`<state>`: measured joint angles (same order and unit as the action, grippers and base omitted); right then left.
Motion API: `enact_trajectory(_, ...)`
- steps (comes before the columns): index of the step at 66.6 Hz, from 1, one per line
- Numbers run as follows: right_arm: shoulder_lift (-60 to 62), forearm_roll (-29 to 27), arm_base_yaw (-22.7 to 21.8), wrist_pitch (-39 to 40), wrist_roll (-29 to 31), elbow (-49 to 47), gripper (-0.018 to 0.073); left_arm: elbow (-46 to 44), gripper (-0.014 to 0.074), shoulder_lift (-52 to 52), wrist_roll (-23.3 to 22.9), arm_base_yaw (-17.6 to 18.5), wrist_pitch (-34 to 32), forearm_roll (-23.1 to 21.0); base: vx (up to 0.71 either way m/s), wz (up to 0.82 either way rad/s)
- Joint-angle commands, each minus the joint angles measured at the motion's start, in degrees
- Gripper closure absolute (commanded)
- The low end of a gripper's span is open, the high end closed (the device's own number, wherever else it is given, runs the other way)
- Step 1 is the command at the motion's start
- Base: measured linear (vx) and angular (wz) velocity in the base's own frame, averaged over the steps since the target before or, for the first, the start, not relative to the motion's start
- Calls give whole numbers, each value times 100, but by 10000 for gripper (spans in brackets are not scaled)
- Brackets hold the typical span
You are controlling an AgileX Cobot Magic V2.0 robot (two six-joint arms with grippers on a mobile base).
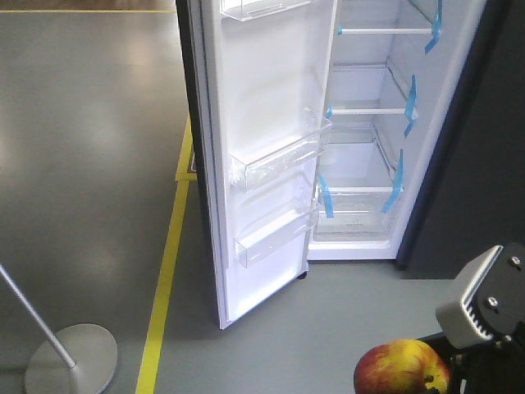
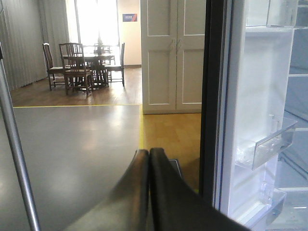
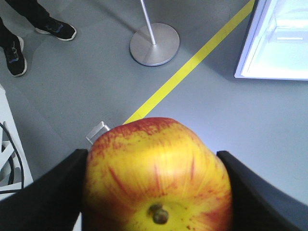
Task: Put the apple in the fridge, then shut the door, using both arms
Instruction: 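Drive toward the open refrigerator door holding the apple, then approach the door bins of the open refrigerator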
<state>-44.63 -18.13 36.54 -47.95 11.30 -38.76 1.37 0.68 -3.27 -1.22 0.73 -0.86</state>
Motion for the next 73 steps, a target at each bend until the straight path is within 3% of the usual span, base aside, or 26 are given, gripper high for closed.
enact_trajectory(1,41,-86,14,341,63,-164,392,-98,603,75,-22,3,-441,-50,11,-2)
enact_trajectory(73,41,-86,14,341,63,-164,392,-98,603,75,-22,3,-441,-50,9,-2)
